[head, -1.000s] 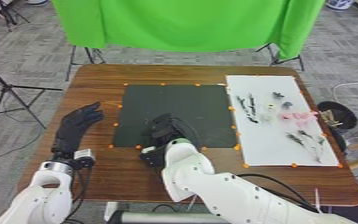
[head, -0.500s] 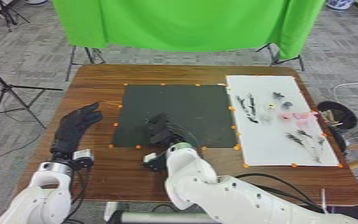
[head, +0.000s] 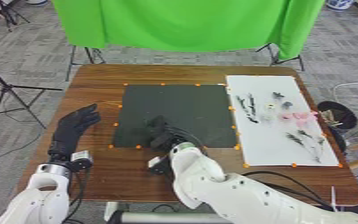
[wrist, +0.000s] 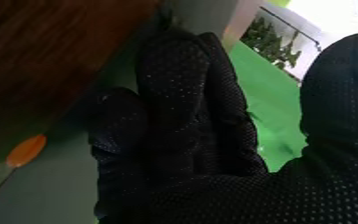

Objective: Arrange flowers

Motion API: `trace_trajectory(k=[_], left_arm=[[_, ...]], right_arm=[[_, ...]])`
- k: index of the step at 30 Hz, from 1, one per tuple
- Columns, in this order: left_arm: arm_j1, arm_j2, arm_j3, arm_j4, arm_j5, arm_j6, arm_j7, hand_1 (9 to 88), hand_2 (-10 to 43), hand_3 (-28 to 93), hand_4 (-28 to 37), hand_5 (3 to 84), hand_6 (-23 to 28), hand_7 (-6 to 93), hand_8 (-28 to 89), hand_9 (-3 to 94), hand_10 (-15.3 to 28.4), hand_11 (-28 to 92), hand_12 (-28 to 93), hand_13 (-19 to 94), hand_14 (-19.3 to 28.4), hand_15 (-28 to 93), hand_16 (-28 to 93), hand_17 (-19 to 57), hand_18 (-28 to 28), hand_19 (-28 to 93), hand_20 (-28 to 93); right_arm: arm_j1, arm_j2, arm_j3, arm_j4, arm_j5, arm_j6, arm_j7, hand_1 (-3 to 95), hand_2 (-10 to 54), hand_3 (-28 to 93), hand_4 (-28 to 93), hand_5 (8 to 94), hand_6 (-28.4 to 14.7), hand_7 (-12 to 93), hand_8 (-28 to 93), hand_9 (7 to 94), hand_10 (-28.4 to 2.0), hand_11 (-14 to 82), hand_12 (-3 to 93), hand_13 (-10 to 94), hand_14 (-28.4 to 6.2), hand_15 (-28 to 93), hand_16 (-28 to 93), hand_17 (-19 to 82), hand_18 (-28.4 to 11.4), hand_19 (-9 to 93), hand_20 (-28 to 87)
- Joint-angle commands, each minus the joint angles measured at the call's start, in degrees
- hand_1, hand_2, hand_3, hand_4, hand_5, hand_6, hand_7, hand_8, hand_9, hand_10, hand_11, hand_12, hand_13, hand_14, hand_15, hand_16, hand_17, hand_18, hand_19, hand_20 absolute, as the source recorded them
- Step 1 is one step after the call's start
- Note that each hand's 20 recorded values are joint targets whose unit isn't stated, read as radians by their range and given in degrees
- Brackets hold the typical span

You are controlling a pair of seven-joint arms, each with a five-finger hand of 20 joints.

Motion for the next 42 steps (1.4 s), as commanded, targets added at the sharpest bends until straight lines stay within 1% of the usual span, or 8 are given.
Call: trace_trajectory(k=[1,19,28,33,35,38,39,42], left_arm=[[0.31,-0.51,0.05,-0.05,-0.43,-0.51,-0.38,16.3,-3.5,71,-28.3,50.9,0.2,13.3,-8,46.7,13.6,17,11,38,16.0,18,-1,9.2,9.8,2,18],[0.24,-0.49,0.01,0.05,-0.44,-0.45,-0.43,16.3,-3.6,71,-28.3,51.2,-0.1,13.4,-8,46.7,13.6,17,11,38,16.1,18,-1,9.2,9.8,2,18],[1.35,-0.69,-0.97,-0.52,-0.39,-0.31,-0.72,16.4,-3.7,71,-28.3,51.3,-0.1,13.5,-8,46.7,13.6,17,11,38,16.0,18,-1,9.2,9.8,2,18],[2.35,-0.68,-2.11,-1.17,-0.34,0.02,-0.71,16.4,-3.7,71,-28.3,51.3,-0.2,13.5,-8,46.7,13.6,17,11,38,16.0,18,-1,9.2,9.8,2,18],[3.0,-0.76,-2.62,-1.48,-0.54,0.6,-0.79,16.4,-3.6,71,-28.3,51.4,-0.2,13.5,-8,46.7,13.6,17,11,38,16.0,18,-1,9.2,9.8,2,18],[3.02,-1.1,-2.88,-1.33,-0.56,0.75,-0.92,16.5,-3.6,71,-28.3,51.4,-0.1,13.5,-8,46.7,13.7,17,11,38,16.1,19,-1,9.2,9.9,2,18],[3.74,-1.1,-2.99,-1.82,-0.66,1.33,-0.66,16.5,-3.6,71,-28.3,51.3,-0.1,13.6,-8,46.7,13.7,17,11,38,16.2,19,-1,9.2,10.0,2,18],[4.28,-1.34,-3.35,-1.98,-0.56,1.35,-0.79,16.5,-3.6,71,-28.3,51.2,0.1,13.6,-8,46.7,13.7,17,11,38,16.2,19,-1,9.2,10.0,2,18]], right_arm=[[0.08,0.15,-0.36,-0.51,1.42,0.61,-0.89,20.6,1.1,69,-6,62.3,-2.4,32,-10,65.8,-18.1,16.2,20.0,86,-8.3,53,27,63,-13.4,91,25],[1.71,0.12,1.93,-1.84,8.35,2.4,-4.08,20.5,2.1,69,-6,61.9,-2.0,28,-10,66.3,-17.8,14.9,18.3,87,-8.1,51,26,63,-12.8,92,22],[3.55,6.02,6.81,-8.93,15.66,1.38,-8.58,20.1,-1.6,71,-5,62.5,-1.6,28,-10,67.7,-17.4,16.2,19.2,87,-8.0,51,26,63,-13.3,92,22],[-0.3,15.63,16.27,-16.34,12.82,-4.84,-6.79,22.1,-4.1,70,-6,62.1,-1.6,27,-10,67.5,-17.4,16.4,19.5,87,-7.7,51,27,62,-13.3,92,23],[-4.38,19.95,23.48,-18.9,9.98,-10.46,-5.04,22.9,-5.4,70,-6,60.4,-1.8,24,-10,65.9,-17.5,15.1,19.0,86,-7.9,51,27,61,-13.4,92,23],[-12.6,25.5,35.6,-21.99,5.3,-14.38,-2.45,23.7,-8.7,69,-6,54.4,-3.1,18,-8,61.0,-18.3,11.3,17.9,83,-8.6,51,27,58,-13.9,91,24],[-15.6,27.01,39.6,-22.43,3.49,-15.26,-2.18,24.0,-9.3,68,-6,52.4,-3.7,16,-7,59.2,-18.6,10.2,18.0,82,-9.0,51,26,58,-14.1,91,26],[-24.12,30.92,50.29,-23.47,-3.82,-18.1,-0.08,23.3,-9.5,65,-8,48.3,-4.7,13,-6,54.7,-19.8,7.6,17.5,80,-9.4,51,26,56,-14.8,90,27]])
